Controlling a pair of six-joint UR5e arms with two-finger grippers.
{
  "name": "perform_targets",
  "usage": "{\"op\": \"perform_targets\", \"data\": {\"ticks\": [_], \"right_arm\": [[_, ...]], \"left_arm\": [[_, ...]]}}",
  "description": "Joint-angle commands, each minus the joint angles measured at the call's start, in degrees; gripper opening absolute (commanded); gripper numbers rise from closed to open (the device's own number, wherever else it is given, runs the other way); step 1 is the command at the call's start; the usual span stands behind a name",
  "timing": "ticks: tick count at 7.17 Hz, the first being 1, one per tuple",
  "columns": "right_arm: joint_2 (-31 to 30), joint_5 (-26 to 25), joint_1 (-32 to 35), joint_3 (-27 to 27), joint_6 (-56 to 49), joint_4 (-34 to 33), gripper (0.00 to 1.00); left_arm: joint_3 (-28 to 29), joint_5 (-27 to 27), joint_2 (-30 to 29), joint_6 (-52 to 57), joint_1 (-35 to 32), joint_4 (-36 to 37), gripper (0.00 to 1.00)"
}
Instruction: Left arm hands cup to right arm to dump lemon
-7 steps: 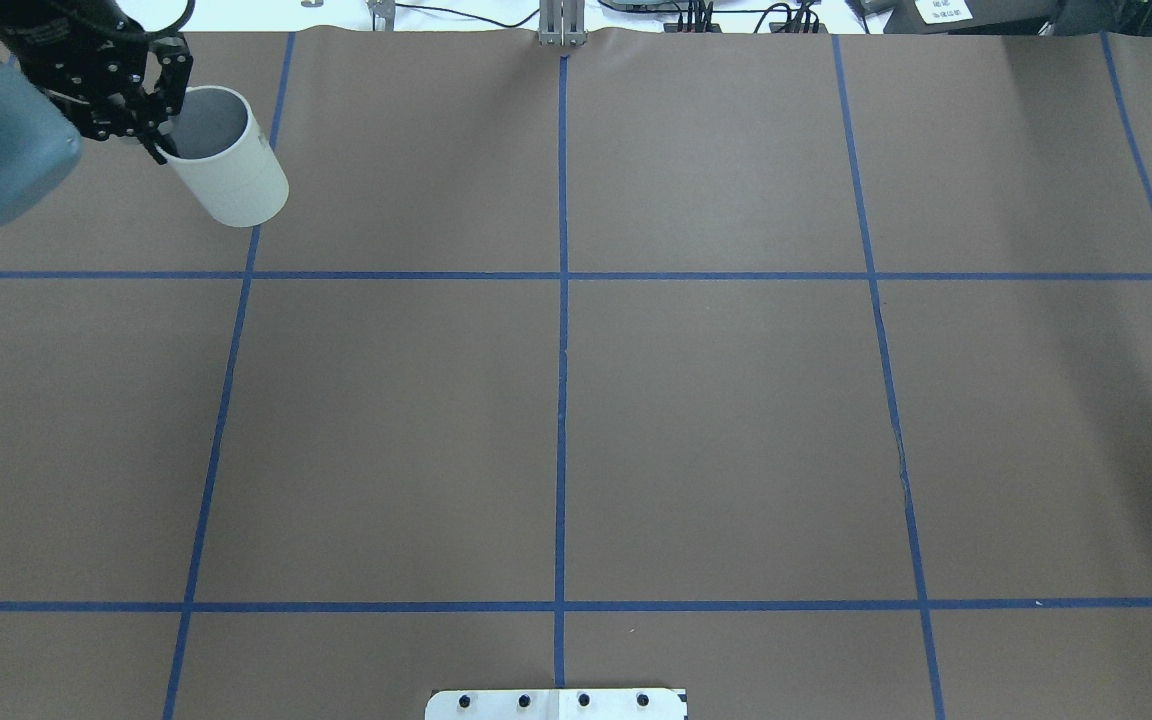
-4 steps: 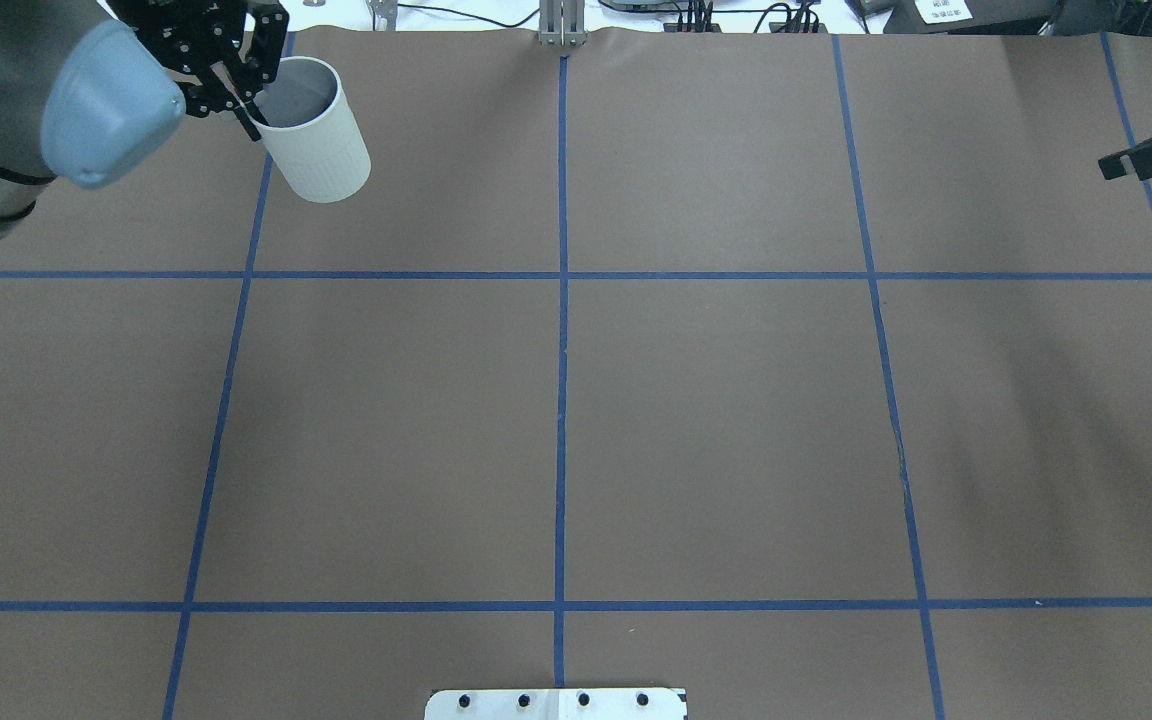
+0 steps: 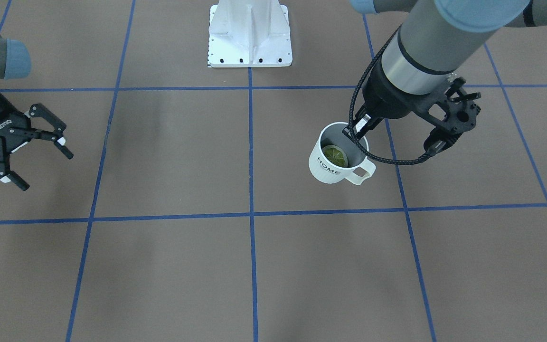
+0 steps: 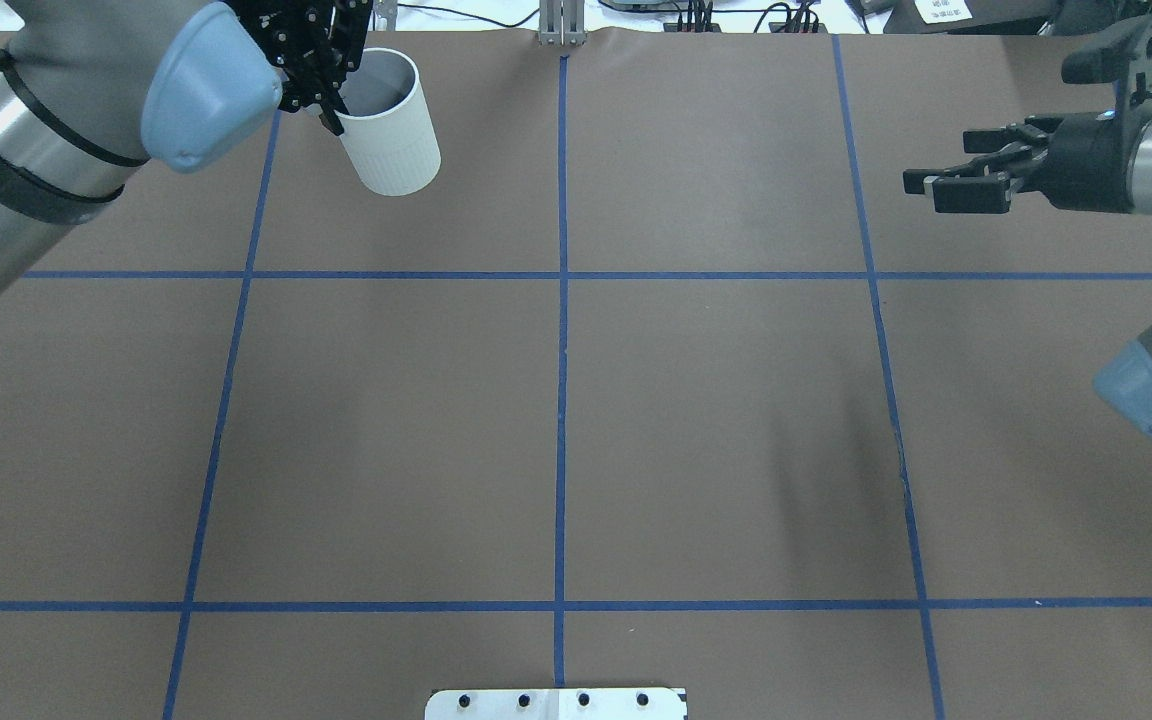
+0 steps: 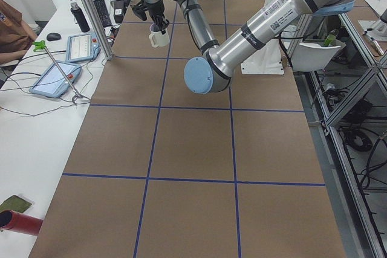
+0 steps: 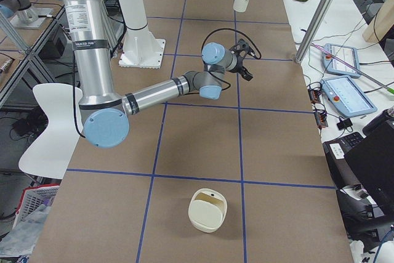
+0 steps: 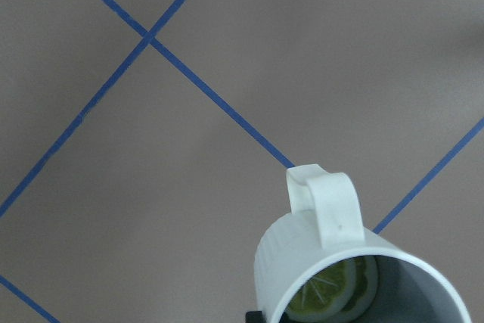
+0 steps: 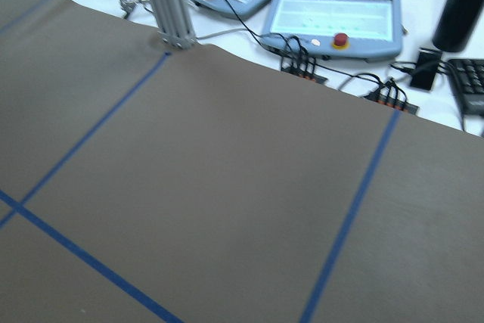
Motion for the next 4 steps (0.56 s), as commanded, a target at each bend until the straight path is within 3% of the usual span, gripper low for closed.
{"op": "perform_targets", "data": {"ticks": [1,2,3,4], "right_arm": [[0.2,-10.3,-10.4,0.5,1.9,10.0,0.99],[0.5,-21.7,-19.3,1.3,1.4,11.5,0.99],[2.2,-30.1,-26.4,1.5,0.7,11.5,0.99],[3.8,-32.7,-30.1,1.5,-1.9,10.7,0.99]], "left_arm": [[4.0,-0.1,-1.1,-8.4,2.3,-7.1,0.00],[5.6,-0.1,-1.2,-13.5,3.8,-12.5,0.00],[6.5,-0.1,-3.2,-14.3,4.9,-12.8,0.00],[9.1,-0.1,-6.0,-15.9,5.6,-12.8,0.00]]}}
